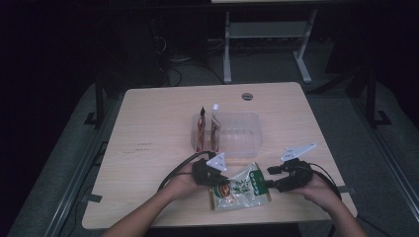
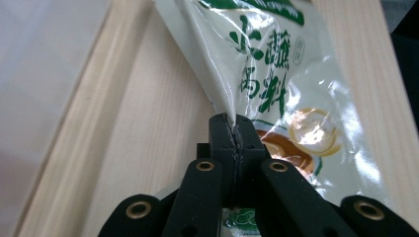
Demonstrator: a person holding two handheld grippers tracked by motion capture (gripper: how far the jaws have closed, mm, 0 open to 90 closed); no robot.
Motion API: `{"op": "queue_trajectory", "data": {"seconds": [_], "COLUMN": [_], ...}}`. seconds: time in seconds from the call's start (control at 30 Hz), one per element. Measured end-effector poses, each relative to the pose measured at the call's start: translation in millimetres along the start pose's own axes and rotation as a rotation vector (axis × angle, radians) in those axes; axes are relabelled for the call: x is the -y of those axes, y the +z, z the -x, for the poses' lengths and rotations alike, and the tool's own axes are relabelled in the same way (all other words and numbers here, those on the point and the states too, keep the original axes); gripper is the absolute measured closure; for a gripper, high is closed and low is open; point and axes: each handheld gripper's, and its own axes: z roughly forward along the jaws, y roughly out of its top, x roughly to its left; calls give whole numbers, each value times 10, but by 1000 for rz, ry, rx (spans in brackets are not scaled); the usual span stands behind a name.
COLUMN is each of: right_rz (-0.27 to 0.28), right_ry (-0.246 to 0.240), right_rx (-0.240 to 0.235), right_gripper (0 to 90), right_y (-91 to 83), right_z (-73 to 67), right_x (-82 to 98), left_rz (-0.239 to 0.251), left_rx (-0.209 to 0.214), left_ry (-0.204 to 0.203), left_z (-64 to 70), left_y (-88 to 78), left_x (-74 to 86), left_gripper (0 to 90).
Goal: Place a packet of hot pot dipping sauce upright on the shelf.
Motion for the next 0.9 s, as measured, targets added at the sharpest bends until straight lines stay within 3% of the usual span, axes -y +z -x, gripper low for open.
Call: {"op": "queue_trajectory", "data": {"seconds": [0.27,0.43,0.57,0.8,0.9], "right_rz": [33,36,37,68,54], "right_ry": [-4,-28,-37,-39,-50], "right_rx": [-61,-118,-164,-283,-287], "right_gripper": [354,339,333,383,463], "right_y": [96,262,400,587,602], "right_z": [-18,-64,-103,-116,-127], "right_x": [-137,-302,-416,-587,-572], "left_rz": [48,77,131,165,166], "left_rx": [-57,-78,-94,-108,-111], "left_ry": [2,-5,-32,-41,-41], "left_z": [71,133,146,126,122], "left_y": [-367,-595,-749,-848,-839], "left_x": [106,201,292,349,351], "left_gripper": [896,898,898,898,898]}}
